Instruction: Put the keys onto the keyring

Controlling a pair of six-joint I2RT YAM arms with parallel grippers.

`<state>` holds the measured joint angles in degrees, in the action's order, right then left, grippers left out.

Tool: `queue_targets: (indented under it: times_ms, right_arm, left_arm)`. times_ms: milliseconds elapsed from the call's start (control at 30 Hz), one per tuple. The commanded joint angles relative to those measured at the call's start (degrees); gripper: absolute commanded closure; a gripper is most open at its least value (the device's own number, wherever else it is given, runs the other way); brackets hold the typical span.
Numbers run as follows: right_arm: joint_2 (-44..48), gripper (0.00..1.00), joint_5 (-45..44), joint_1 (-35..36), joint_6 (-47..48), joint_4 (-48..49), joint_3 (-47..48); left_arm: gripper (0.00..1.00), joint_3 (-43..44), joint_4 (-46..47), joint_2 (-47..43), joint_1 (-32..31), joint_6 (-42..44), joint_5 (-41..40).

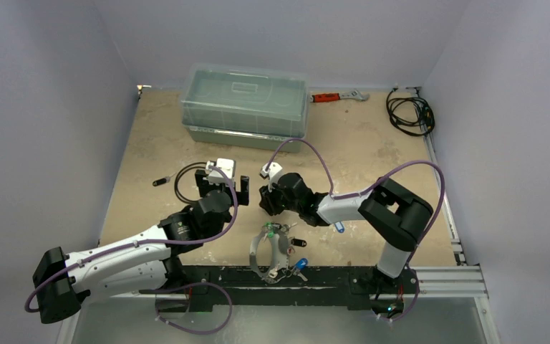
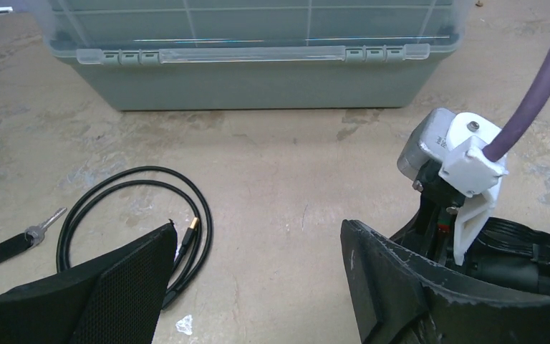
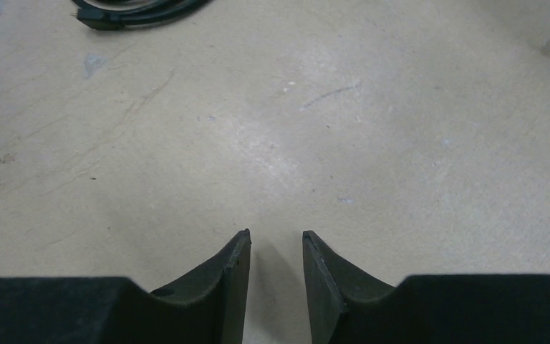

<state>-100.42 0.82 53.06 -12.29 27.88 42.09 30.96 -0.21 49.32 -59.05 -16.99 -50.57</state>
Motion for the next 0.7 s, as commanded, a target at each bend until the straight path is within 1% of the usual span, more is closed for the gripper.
queue_targets:
  times_ms: [0,67,133,233,300,400,467,533,667]
  right_arm:
    - [5.8,0.63,1.8,1.2,4.9,-2.6,1.7]
    - [10.4,0.63,2.6,1.9,6.3,-4.5,0.3]
    - [14.5,0.63,1.7,3.5,6.3,-7.4,-0.9]
    - [17.2,0.6,-1.6,8.9,6.3,-14.1,-1.1]
    - [16.6,0.56,-5.2,12.7,6.2,-18.4,-0.3]
    - [14.1,0.49,-9.3,16.0,5.5,-21.3,0.0]
    - [11.5,0.43,-11.9,17.3,4.6,-24.2,1.5]
    - [9.0,0.39,-15.2,18.2,3.5,-27.4,3.4]
    - [6.7,0.3,-17.7,19.1,3.6,-30.0,5.6]
  left_arm:
    - [0.17,-0.1,0.3,-0.4,-0.2,-0.2,-0.3]
    - [0.17,-0.2,0.3,-0.9,-0.2,-0.6,-0.9]
    - [0.17,-0.3,0.3,-1.5,-0.2,-0.9,-1.7]
    - [0.17,-0.4,-1.8,-2.3,-0.2,-1.4,-2.3]
    - [0.17,-0.5,-2.1,-2.7,-0.2,-1.6,-2.2]
    - [0.16,-0.5,-2.3,-2.9,-0.3,-1.9,-1.9]
    - [0.16,-0.6,-2.5,-3.1,-0.2,-2.0,-1.8]
    - [0.16,-0.7,-2.5,-3.3,-0.2,-2.1,-1.7]
    - [0.16,-0.8,-2.6,-3.9,-0.2,-2.2,-1.5]
